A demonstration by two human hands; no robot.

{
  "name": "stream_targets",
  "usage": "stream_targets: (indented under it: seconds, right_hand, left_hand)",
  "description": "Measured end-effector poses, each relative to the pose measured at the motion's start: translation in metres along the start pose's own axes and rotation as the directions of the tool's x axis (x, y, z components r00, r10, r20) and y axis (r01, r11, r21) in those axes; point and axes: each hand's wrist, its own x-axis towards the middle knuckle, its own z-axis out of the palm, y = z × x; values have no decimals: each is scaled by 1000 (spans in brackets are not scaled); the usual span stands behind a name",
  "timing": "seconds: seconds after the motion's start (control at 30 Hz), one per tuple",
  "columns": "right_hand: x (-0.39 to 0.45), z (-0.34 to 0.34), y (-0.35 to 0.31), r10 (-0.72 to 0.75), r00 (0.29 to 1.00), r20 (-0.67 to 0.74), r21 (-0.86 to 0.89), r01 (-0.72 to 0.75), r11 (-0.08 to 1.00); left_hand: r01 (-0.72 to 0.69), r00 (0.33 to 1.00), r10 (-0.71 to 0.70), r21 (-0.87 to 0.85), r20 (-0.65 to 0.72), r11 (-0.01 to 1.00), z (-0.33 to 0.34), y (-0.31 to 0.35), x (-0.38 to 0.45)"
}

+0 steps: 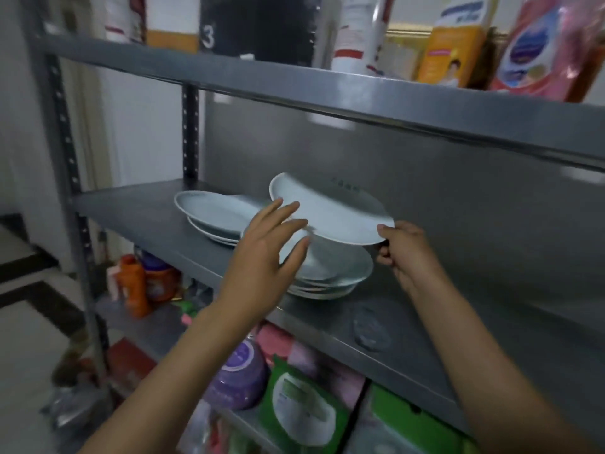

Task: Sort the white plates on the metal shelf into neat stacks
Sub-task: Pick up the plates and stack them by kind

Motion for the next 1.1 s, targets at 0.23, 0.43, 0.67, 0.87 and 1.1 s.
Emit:
stream_targets:
  seconds: [0.23,0.43,0.67,0.87,1.1]
  right_hand:
    - [58,103,-4,57,998,40,-175,-50,983]
    - [103,148,-5,56,995,78,-359,-24,933]
    - [158,180,27,164,967,197,-402,-72,913]
    - [185,186,52,206,920,334,-327,-92,940]
    - [196,176,65,240,886,396,-532,9,847]
  left_hand:
    - [176,984,-176,142,-13,974,-68,-90,5]
    - [288,957,-290,154,-8,945,-72,-134,7]
    - [350,935,-352,229,-34,908,-61,-174,23]
    - [331,937,-350,334,-3,882,-46,-190,36]
    - [239,954,-293,434,60,869,-33,-192,49]
